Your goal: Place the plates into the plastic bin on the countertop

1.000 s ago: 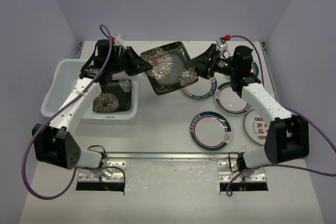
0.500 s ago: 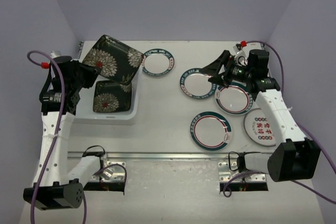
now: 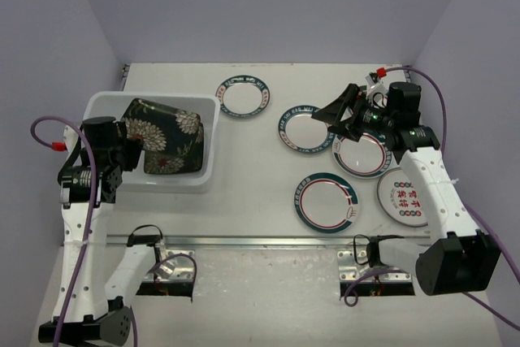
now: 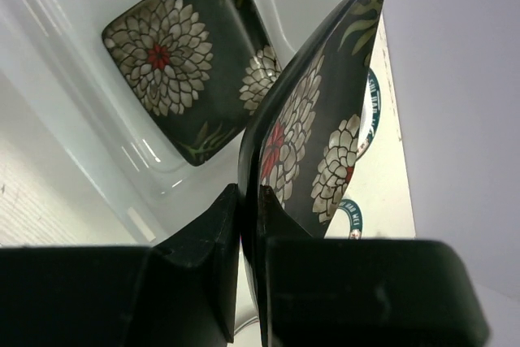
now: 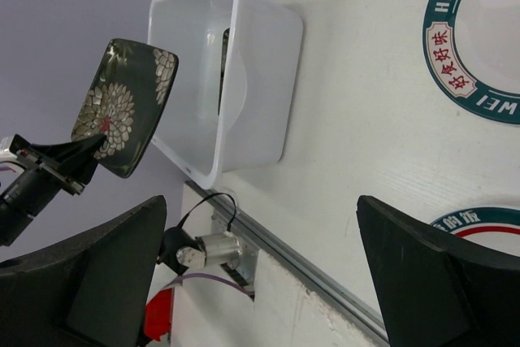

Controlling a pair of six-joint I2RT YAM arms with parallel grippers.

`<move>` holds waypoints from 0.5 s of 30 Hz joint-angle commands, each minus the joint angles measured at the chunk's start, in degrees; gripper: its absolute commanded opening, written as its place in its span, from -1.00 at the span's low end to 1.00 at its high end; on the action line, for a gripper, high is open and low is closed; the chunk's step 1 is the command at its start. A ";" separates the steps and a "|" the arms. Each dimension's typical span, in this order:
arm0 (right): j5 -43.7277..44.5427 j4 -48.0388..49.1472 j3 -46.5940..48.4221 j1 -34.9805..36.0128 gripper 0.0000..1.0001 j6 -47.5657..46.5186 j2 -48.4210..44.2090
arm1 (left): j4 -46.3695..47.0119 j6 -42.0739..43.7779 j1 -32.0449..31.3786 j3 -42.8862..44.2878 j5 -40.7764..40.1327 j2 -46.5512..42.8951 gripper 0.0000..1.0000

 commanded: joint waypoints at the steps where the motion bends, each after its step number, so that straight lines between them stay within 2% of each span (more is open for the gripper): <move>1: 0.53 0.62 -0.48 0.00 0.98 -1.01 -1.62 | 7.35 -5.69 -0.38 0.82 -2.09 -4.25 -1.00; 10: -0.60 2.86 -3.47 0.00 0.98 0.55 -3.08 | 5.14 -5.05 -0.38 -0.52 -6.67 -0.21 -1.00; 15: -0.92 3.12 -3.54 0.00 0.98 0.59 -3.35 | 9.94 -5.37 -0.38 -3.49 -1.95 2.07 -1.00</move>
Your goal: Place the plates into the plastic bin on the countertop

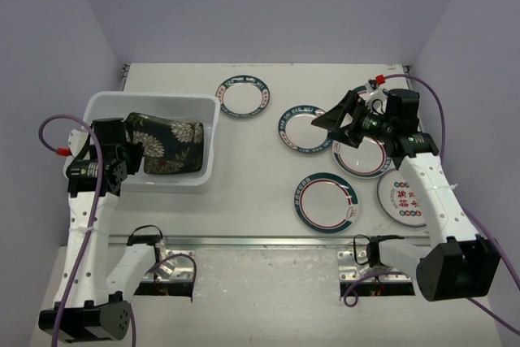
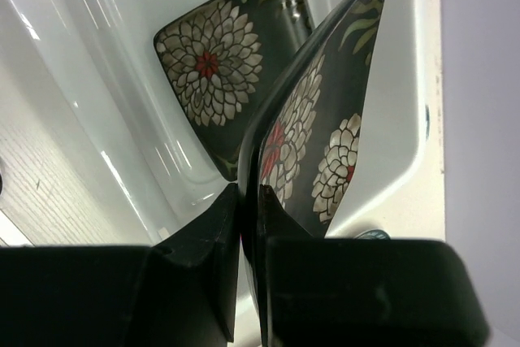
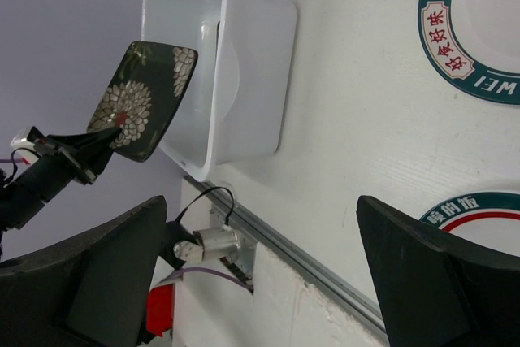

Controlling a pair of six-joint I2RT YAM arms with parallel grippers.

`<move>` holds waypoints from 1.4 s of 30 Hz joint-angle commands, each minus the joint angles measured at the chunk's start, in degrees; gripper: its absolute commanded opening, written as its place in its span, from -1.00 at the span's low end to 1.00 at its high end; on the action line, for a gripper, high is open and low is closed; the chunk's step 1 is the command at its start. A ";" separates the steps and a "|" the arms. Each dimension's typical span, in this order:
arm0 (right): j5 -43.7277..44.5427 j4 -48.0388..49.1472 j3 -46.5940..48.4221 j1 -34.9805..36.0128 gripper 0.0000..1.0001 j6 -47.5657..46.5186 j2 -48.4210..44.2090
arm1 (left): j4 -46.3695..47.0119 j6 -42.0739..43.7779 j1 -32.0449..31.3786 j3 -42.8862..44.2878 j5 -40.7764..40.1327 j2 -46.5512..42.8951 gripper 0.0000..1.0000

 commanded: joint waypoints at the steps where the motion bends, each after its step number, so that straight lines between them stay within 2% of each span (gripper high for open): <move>1: -0.86 2.64 -0.05 0.00 0.98 0.36 -1.34 | 13.17 -3.44 -0.38 -2.15 3.17 1.19 -1.00; 7: -2.51 3.82 -0.27 0.08 0.98 1.14 -1.63 | 23.86 -4.99 -0.21 -9.35 4.71 6.34 -1.00; 12: -2.72 2.45 -0.13 0.09 0.98 -0.61 -1.83 | 29.26 -3.83 0.96 -9.96 5.21 12.51 -0.99; 15: -2.85 2.63 -1.34 0.09 0.98 -0.36 -2.09 | 31.32 -3.62 1.59 -11.32 4.17 13.49 -0.88; 18: -2.66 2.98 -2.31 0.09 0.98 -0.05 -2.30 | 32.19 -3.74 1.93 -12.86 3.21 14.01 -0.61; 22: -1.89 3.54 -3.36 0.09 0.98 0.11 -1.98 | 36.31 -2.92 3.06 -16.75 2.71 15.55 -0.47; 26: -1.08 3.81 -4.75 0.09 0.98 0.21 -1.55 | 36.88 -2.98 3.21 -17.55 4.17 18.49 -0.52; 28: -0.82 3.76 -4.96 0.09 0.98 0.12 -1.13 | 36.94 -2.95 3.16 -17.84 3.87 18.66 -0.26; 31: -0.48 3.96 -5.30 0.07 0.98 0.21 -0.63 | 37.04 -1.96 3.25 -17.99 2.97 18.75 -0.25; 32: -0.53 4.08 -5.38 0.02 0.98 0.23 -0.55 | 36.97 -1.65 3.25 -17.95 2.93 18.85 -0.19; 33: -0.46 4.27 -5.45 0.09 0.98 0.30 -0.18 | 36.97 -1.20 3.25 -17.81 3.10 19.34 0.08; 39: -0.20 3.44 -4.75 0.09 0.98 -0.71 1.25 | 37.67 -0.64 3.25 -17.35 5.01 22.79 0.17; 42: 0.77 -0.40 -2.03 1.06 0.98 -3.25 3.80 | 35.35 2.17 3.25 -13.19 7.60 23.63 0.93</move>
